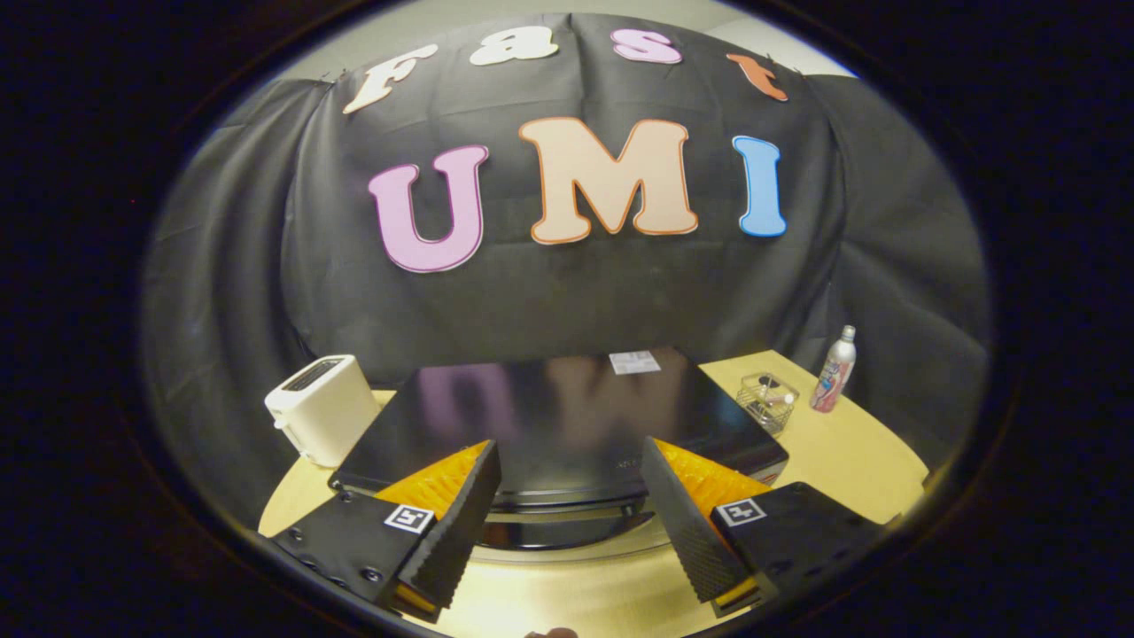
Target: Open the toaster oven, put the food inside, and close the toaster oven door.
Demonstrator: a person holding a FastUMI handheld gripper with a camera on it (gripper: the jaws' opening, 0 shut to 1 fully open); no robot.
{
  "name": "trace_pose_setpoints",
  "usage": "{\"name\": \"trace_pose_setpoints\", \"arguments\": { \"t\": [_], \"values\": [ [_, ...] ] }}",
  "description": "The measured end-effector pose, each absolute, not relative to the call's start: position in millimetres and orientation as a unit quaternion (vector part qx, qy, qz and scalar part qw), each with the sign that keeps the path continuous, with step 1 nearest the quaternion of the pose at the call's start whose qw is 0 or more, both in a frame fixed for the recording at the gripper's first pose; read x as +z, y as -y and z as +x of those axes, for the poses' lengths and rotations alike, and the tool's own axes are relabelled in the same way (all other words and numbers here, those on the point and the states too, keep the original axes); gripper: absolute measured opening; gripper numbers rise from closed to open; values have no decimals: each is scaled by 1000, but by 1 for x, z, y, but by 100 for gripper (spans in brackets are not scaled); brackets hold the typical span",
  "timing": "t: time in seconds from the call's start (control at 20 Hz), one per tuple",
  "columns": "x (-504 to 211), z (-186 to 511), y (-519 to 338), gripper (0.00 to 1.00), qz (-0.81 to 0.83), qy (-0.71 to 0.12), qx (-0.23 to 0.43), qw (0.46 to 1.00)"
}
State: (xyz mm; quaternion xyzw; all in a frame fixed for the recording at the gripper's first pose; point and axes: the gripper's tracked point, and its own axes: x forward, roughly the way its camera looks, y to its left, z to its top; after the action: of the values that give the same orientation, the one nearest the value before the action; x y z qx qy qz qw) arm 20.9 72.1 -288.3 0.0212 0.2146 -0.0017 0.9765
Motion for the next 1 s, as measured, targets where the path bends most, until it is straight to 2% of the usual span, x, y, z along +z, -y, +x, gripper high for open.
{"name": "trace_pose_setpoints", "arguments": {
  "t": [0.5, 1.0],
  "values": [
    [-295, 9, -72, 100, -4, -219, 13, 976],
    [-302, -39, -65, 100, 27, -235, 6, 972]
  ]
}}
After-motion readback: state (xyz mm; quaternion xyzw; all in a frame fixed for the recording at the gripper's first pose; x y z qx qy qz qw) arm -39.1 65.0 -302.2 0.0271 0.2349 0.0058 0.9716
